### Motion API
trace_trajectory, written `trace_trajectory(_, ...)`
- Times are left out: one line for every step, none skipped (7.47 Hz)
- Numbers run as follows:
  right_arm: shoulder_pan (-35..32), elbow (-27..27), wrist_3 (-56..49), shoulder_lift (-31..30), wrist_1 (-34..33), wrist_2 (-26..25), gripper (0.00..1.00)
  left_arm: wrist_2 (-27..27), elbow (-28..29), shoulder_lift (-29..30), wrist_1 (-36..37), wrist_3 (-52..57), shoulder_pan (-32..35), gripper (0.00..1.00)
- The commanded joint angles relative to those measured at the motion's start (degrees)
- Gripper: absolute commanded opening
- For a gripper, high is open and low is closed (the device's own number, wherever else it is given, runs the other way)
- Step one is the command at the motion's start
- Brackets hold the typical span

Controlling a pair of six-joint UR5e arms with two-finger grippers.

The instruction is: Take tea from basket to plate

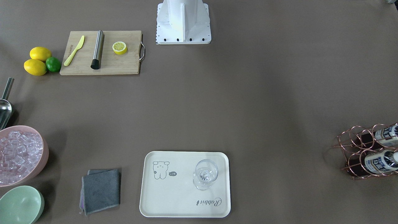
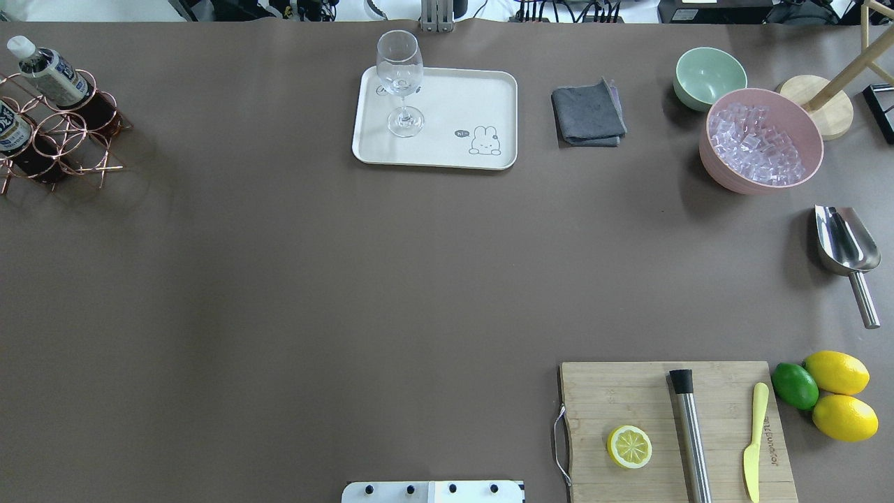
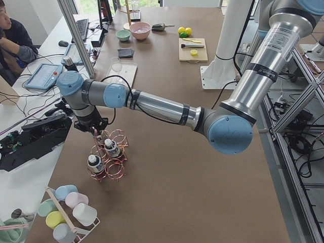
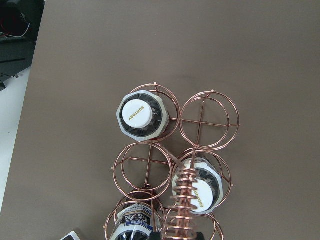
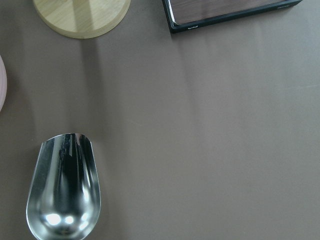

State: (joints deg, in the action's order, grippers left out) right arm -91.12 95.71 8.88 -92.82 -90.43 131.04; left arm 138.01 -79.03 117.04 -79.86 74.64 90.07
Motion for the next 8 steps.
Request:
trace_trajectory(0.07,0.0,0.0,0.0,0.07,0.0,1.0,1.64,-1.73,-0.23,0.49,-0.02,0.37,0.0)
trace_trajectory(0.24,0.0,0.0,0.0,0.07,0.0,1.0,1.91,-3.31,-0.4,0.67,-0.02,0.46,0.0)
trace_trajectory(0.24,0.0,0.0,0.0,-0.01,0.0,1.0,1.91,-6.29,-0.4,4.41,-0.11,0.46,0.0)
trace_trajectory(0.24,0.0,0.0,0.0,-0.01,0.0,1.0,1.91,-9.71,-0.4,8.27,-0.28,0.29,0.0)
trace_trajectory(0.24,0.09,0.0,0.0,-0.01,0.0,1.0,1.91,-13.83,-0.4,10.92,-0.8,0.02,0.0)
trace_trajectory(0.24,0.09,0.0,0.0,-0.01,0.0,1.0,1.83,-18.66,-0.14,15.56,-1.68,-0.59,0.0)
trace_trajectory(0.24,0.09,0.0,0.0,-0.01,0.0,1.0,1.91,-24.1,0.12,20.22,-3.25,-2.42,0.0)
trace_trajectory(0.33,0.09,0.0,0.0,-0.01,0.0,1.0,2.17,-28.6,0.12,20.61,-5.71,-4.01,0.0)
